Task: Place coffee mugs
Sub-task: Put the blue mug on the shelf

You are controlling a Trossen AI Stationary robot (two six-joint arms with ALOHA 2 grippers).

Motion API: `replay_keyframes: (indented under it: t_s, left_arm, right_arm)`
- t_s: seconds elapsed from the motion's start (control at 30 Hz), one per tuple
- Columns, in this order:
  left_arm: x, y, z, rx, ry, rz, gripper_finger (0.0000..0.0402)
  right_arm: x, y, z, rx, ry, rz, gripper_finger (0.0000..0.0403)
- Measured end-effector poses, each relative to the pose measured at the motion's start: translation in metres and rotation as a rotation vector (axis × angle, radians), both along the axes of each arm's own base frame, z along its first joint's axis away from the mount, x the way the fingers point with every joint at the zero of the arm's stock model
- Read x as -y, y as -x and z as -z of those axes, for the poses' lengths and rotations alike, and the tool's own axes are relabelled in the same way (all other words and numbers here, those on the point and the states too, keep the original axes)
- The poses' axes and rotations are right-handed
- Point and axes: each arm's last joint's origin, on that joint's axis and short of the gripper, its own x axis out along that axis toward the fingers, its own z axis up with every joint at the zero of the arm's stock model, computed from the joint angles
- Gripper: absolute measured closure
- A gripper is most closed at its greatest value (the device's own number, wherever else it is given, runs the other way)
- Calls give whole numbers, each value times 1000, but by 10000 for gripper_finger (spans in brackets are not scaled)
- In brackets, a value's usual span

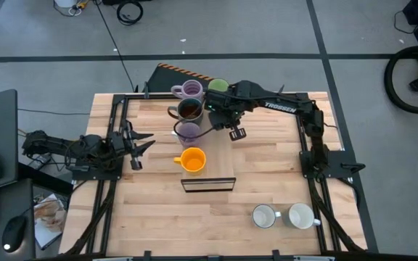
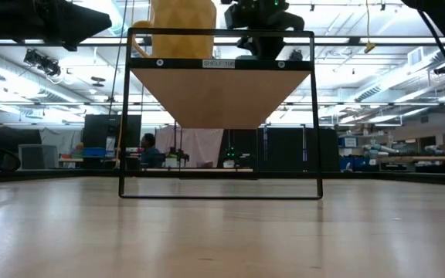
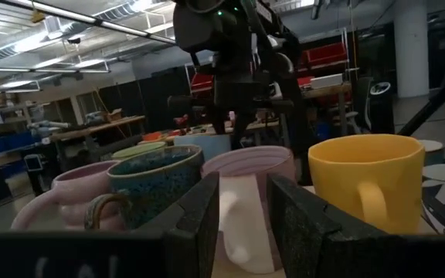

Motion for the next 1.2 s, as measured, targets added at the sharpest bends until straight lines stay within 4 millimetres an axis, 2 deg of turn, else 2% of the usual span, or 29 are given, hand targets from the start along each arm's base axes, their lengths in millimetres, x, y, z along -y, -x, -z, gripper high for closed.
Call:
replay_keyframes:
  t_s: [0.5,0.9,1.2]
  left_arm:
    - [0,0,0,5,28,6,287]
    - [0,0,0,6,30,7,287]
    - [0,0,0,5,30,7,287]
  right_arm:
    - [6,-7,3,34,20,-25,358]
    - [8,-10,2,49,99,-15,316]
    - [1,-11,1,42,155,0,295]
